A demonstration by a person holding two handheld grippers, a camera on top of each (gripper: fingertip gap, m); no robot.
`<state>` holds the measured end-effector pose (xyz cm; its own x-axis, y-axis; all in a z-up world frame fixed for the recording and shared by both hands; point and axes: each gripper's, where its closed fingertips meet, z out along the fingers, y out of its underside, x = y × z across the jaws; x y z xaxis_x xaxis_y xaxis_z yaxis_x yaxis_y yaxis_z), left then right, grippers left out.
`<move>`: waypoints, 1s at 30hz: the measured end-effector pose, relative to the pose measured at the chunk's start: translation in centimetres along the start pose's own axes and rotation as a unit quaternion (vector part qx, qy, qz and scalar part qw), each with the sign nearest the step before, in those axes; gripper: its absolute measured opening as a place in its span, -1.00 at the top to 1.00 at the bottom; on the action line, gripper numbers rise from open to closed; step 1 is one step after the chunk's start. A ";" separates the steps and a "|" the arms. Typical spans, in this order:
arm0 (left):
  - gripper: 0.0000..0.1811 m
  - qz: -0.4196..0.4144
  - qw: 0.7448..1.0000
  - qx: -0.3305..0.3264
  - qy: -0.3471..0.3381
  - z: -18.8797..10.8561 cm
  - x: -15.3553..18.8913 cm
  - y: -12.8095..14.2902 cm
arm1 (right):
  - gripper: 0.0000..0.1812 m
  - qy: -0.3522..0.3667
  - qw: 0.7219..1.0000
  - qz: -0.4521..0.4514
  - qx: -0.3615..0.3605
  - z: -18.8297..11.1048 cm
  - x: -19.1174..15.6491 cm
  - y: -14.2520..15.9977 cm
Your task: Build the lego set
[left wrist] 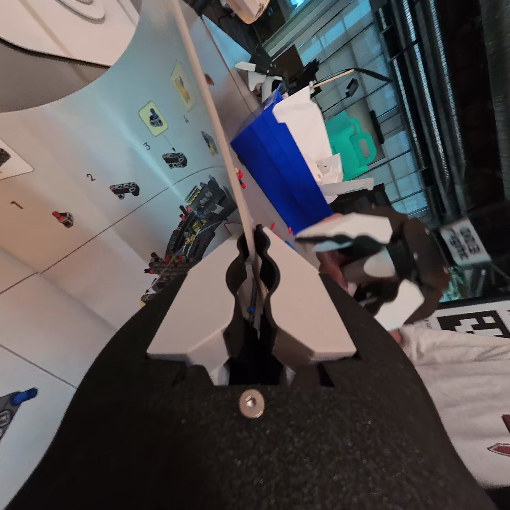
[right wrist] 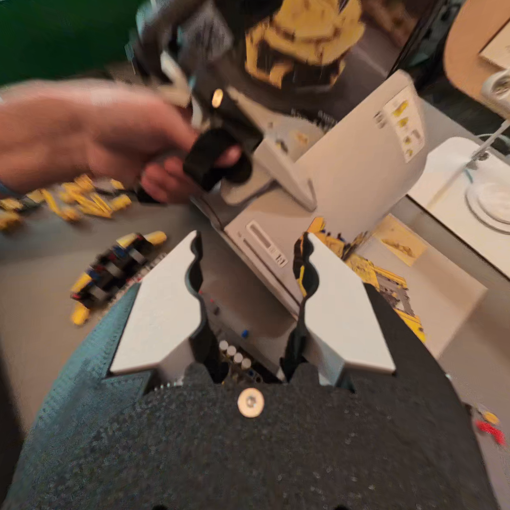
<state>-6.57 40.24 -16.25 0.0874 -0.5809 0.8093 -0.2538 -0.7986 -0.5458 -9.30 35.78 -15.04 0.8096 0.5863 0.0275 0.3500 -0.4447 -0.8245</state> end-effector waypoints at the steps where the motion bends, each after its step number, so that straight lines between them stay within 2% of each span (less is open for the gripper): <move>1: 0.99 -0.004 1.000 0.007 0.012 -0.1 0.2 -0.2 | 0.15 -0.024 0.998 0.038 0.033 -0.6 0.7 -1.3; 3: 0.99 -0.013 0.999 0.018 0.032 -0.2 0.6 -0.5 | -0.06 -0.071 0.988 0.112 0.080 -0.7 2.5 -2.7; 4: 0.99 -0.017 0.999 0.020 0.041 -0.2 0.7 -0.6 | -0.16 -0.092 0.983 0.140 0.075 0.2 3.2 -2.5; 7: 0.97 -0.030 0.997 0.028 0.060 0.1 1.0 -0.8 | -0.41 -0.127 0.975 0.182 -0.020 3.9 3.9 0.5; 8: 0.97 -0.032 0.997 0.029 0.061 0.2 1.0 -0.8 | -0.42 -0.128 0.974 0.188 -0.022 4.5 3.9 0.7; 10: 0.96 -0.035 0.996 0.039 0.066 0.2 0.9 -0.9 | -0.29 -0.102 0.978 0.180 -0.025 5.0 4.8 1.2; 14: 0.93 -0.043 0.994 0.037 0.097 0.4 1.6 -0.7 | -0.21 -0.076 0.982 0.171 -0.036 5.2 5.8 2.2; 17: 0.82 -0.044 0.990 0.029 0.132 0.6 2.7 -0.4 | -0.16 -0.079 0.979 0.185 -0.033 5.0 6.3 2.6; 20: 0.74 -0.034 0.991 0.020 0.128 0.9 2.7 -0.1 | -0.12 -0.077 0.977 0.195 -0.030 4.8 6.8 3.0; 27: 0.73 -0.034 0.992 0.011 0.121 0.8 2.2 0.4 | -0.07 -0.066 0.977 0.200 -0.029 4.3 7.6 3.6; 30: 0.82 -0.039 0.994 0.010 0.106 0.6 1.4 0.4 | 0.01 -0.069 0.974 0.215 -0.025 3.9 8.1 3.9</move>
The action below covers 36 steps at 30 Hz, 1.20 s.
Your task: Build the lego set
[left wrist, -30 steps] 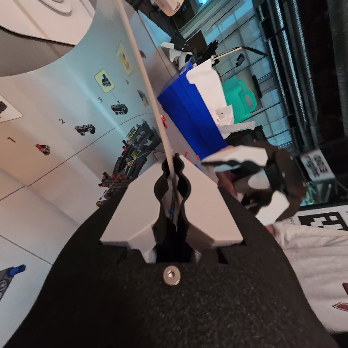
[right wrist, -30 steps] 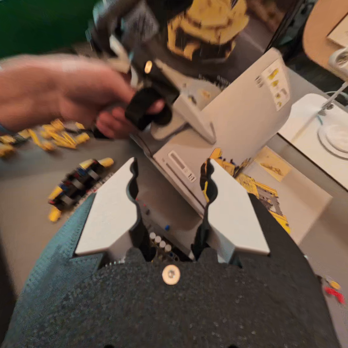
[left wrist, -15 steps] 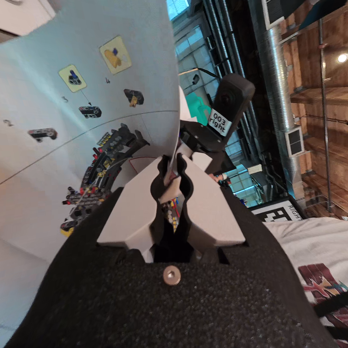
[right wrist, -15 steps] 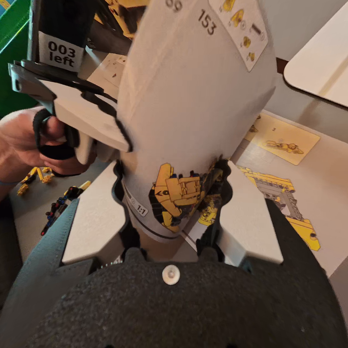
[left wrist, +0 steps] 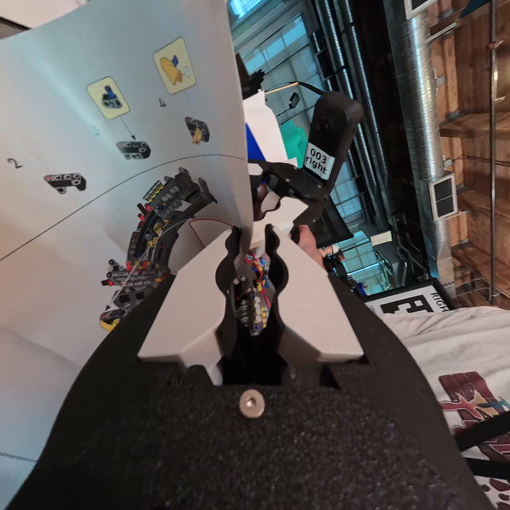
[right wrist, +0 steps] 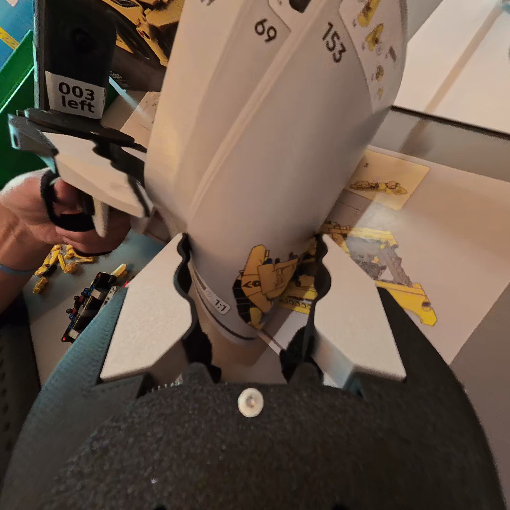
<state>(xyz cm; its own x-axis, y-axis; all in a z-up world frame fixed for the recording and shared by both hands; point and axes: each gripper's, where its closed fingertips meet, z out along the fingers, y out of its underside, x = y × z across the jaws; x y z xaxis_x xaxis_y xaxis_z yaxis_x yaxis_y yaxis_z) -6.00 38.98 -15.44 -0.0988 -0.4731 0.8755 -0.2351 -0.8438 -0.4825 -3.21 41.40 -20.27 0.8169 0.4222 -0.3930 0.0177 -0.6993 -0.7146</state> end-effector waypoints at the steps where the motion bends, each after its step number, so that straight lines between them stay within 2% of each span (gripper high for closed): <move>1: 0.86 0.001 1.000 -0.002 -0.007 -0.1 -0.3 0.0 | 0.03 -0.001 1.000 0.003 0.001 -0.1 0.1 0.1; 5: 0.93 0.002 1.000 0.003 -0.006 -0.4 -0.3 -0.1 | 0.06 -0.001 1.000 0.018 0.011 -0.9 0.7 0.0; 9: 0.98 0.000 1.000 0.017 -0.017 -0.8 -0.5 -0.7 | 0.08 0.052 0.998 0.013 0.036 -3.5 2.4 -0.9; 13: 1.00 0.010 0.997 0.007 -0.073 -1.7 -1.8 -0.6 | 0.17 0.107 0.991 -0.023 0.071 -6.2 3.3 -2.3; 17: 1.00 0.040 0.991 -0.012 -0.128 -3.9 -2.2 -0.3 | 0.34 0.138 0.984 -0.080 0.084 -6.5 2.5 -3.1; 22: 1.00 0.065 0.977 -0.026 -0.199 -9.1 -2.1 0.6 | 0.61 0.083 0.993 -0.079 0.007 -2.8 1.1 -0.4; 26: 1.00 0.078 0.957 -0.042 -0.275 -15.5 -1.9 2.3 | 0.78 0.092 0.990 -0.087 -0.056 0.0 2.6 2.1; 29: 1.00 0.076 0.943 -0.041 -0.323 -20.3 -2.0 3.0 | 0.98 0.066 0.993 -0.063 -0.070 2.1 1.8 2.3; 31: 1.00 0.075 0.926 -0.042 -0.368 -23.5 -2.7 3.2 | 1.00 0.094 0.988 -0.082 -0.095 2.9 2.2 2.8; 36: 1.00 0.084 0.871 -0.064 -0.480 -29.5 -5.1 4.0 | 1.00 0.161 0.976 -0.106 -0.105 2.2 3.1 3.1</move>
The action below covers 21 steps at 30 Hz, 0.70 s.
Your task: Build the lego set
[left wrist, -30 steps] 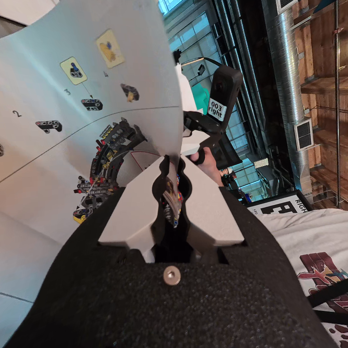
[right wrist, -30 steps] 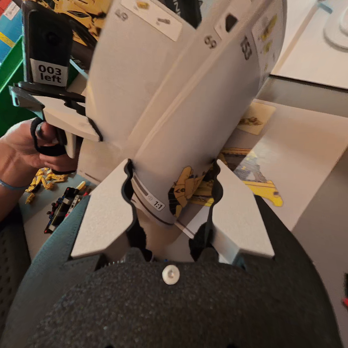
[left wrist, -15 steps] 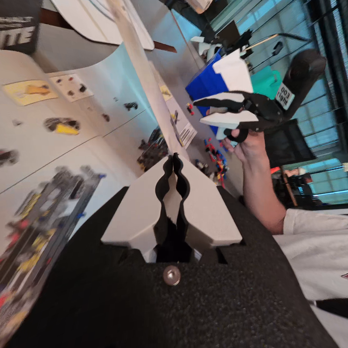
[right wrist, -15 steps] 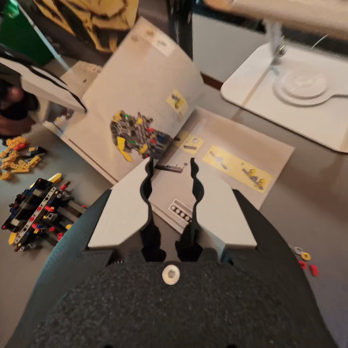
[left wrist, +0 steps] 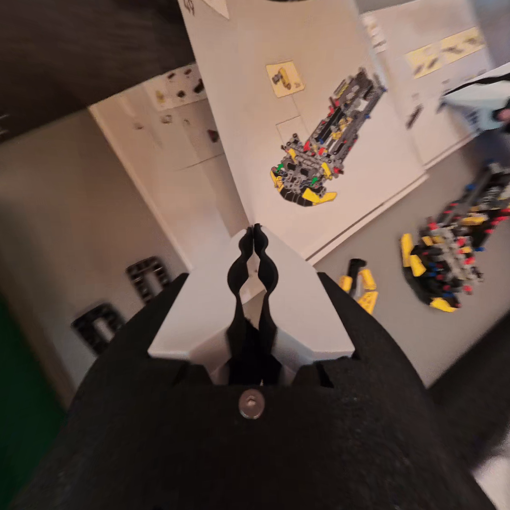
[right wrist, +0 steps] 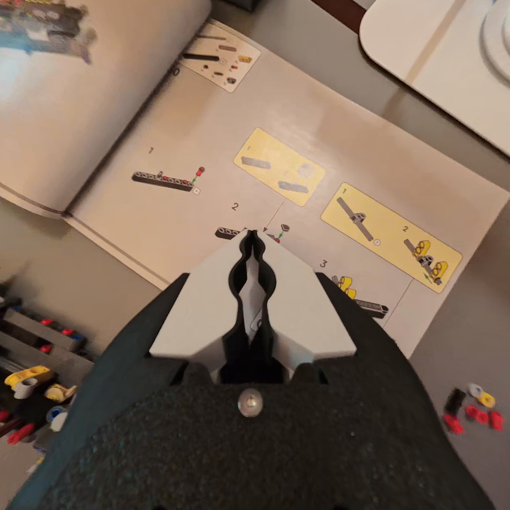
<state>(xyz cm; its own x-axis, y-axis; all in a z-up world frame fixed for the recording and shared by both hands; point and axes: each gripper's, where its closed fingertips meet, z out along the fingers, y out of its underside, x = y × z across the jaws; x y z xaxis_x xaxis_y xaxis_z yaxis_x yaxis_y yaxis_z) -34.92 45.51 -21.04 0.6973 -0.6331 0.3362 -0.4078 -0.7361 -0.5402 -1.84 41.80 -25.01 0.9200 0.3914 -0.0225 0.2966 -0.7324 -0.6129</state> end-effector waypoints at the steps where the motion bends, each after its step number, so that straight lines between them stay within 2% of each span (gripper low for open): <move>1: 1.00 0.002 1.000 -0.007 -0.020 0.0 -0.8 0.6 | 1.00 0.021 1.000 -0.009 -0.006 -0.2 0.4 0.2; 6: 1.00 0.014 0.999 -0.025 -0.044 0.7 -1.1 2.7 | 1.00 0.059 0.998 -0.009 -0.011 -0.3 0.9 0.3; 8: 1.00 0.018 0.998 -0.027 -0.046 1.1 -0.8 3.0 | 1.00 0.071 0.996 -0.053 -0.015 -0.4 0.4 -0.4; 10: 1.00 0.019 0.998 -0.025 -0.051 1.3 -0.8 3.2 | 1.00 0.030 0.988 -0.138 0.058 -1.1 -3.3 -3.1; 12: 1.00 0.020 0.998 -0.023 -0.056 1.5 -0.9 3.2 | 1.00 -0.085 0.974 -0.190 0.095 -1.4 -9.3 -4.4; 13: 1.00 0.019 0.998 -0.024 -0.057 1.6 -1.0 3.3 | 1.00 -0.112 0.970 -0.192 0.096 -1.2 -10.9 -4.7; 15: 1.00 0.017 0.998 -0.022 -0.054 1.8 -0.9 3.3 | 1.00 -0.146 0.967 -0.194 0.078 -0.2 -12.6 -4.7; 17: 1.00 0.013 0.998 -0.018 -0.054 1.8 -0.9 3.3 | 1.00 -0.136 0.970 -0.197 0.043 1.2 -12.6 -4.0; 21: 0.96 0.005 0.996 -0.018 -0.087 1.1 -2.0 3.6 | 1.00 -0.129 0.970 -0.204 0.019 2.3 -12.9 -3.5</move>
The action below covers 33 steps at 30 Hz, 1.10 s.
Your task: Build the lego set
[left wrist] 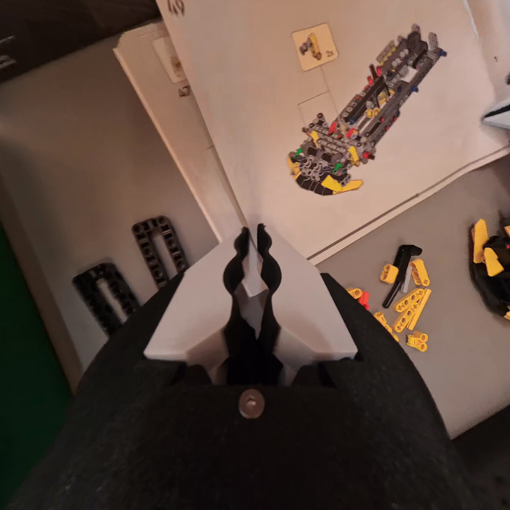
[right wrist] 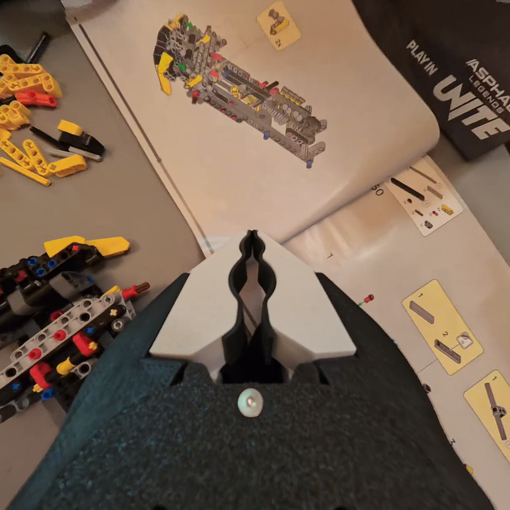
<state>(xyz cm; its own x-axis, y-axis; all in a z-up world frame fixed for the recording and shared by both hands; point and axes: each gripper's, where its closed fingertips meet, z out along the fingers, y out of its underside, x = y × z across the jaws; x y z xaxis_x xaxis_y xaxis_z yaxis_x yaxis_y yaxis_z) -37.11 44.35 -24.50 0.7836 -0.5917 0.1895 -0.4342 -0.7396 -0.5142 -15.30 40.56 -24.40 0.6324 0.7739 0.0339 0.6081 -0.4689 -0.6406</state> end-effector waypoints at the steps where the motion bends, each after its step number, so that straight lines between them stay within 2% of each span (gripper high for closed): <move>1: 0.93 -0.001 0.999 0.001 -0.033 -0.7 -0.7 -0.2 | 1.00 0.000 1.000 0.000 -0.006 0.1 0.0 0.0; 3: 0.92 0.026 0.992 0.044 -0.112 -3.3 -1.1 -2.4 | 1.00 0.003 1.000 -0.010 -0.014 0.4 -0.2 0.1; 4: 0.91 0.037 0.988 0.089 -0.117 -4.6 0.1 -4.6 | 1.00 0.004 1.000 -0.011 -0.015 0.6 -0.3 0.0; 6: 0.94 0.058 0.983 0.167 -0.055 -5.6 5.2 -9.2 | 1.00 0.006 1.000 -0.006 -0.012 1.0 -0.6 0.0; 7: 0.94 0.076 0.982 0.176 0.003 -4.9 8.6 -10.8 | 1.00 0.006 1.000 -0.001 -0.009 1.0 -0.6 -0.1; 9: 0.97 0.112 0.980 0.140 0.090 -1.0 13.7 -12.8 | 1.00 0.004 1.000 0.004 0.000 1.0 -0.6 -0.1; 11: 0.98 0.119 0.983 0.104 0.093 4.6 14.9 -14.7 | 1.00 0.004 1.000 0.001 0.002 0.9 -0.6 0.0; 13: 0.98 0.119 0.988 0.057 0.085 9.2 15.1 -15.4 | 1.00 0.001 1.000 -0.002 -0.006 0.8 -0.7 0.2; 16: 0.99 0.114 0.991 0.035 0.064 12.4 14.8 -15.5 | 1.00 -0.001 1.000 0.005 -0.007 0.6 -0.7 0.4; 19: 1.00 0.128 0.989 0.043 0.062 13.1 14.7 -15.1 | 1.00 0.001 1.000 0.002 -0.004 0.6 -0.7 0.4; 23: 1.00 0.099 0.989 0.046 0.099 13.2 14.8 -15.0 | 1.00 -0.006 1.000 0.014 -0.008 0.7 -0.7 0.4; 27: 0.99 0.107 0.989 0.053 0.089 12.9 14.7 -15.3 | 1.00 -0.016 0.999 0.043 0.001 0.6 -0.7 0.2; 28: 0.93 0.108 0.989 0.054 0.089 12.3 14.8 -15.3 | 1.00 -0.017 0.999 0.040 0.004 0.3 -0.7 -0.1; 30: 0.90 0.093 0.988 0.076 0.092 9.7 14.8 -15.4 | 1.00 -0.014 0.998 0.054 0.039 -1.2 -0.6 -1.5; 33: 0.87 0.046 0.976 0.163 0.138 2.7 14.6 -14.4 | 0.99 -0.022 0.983 0.104 0.152 -5.5 -0.1 -4.2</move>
<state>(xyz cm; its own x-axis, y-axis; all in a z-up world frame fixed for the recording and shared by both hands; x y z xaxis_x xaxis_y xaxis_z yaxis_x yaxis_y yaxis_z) -18.23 47.22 -16.56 0.5790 -0.7482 0.3238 -0.2984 -0.5641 -0.7699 -15.25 40.13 -17.44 0.7022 0.6958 -0.1508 0.2922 -0.4748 -0.8302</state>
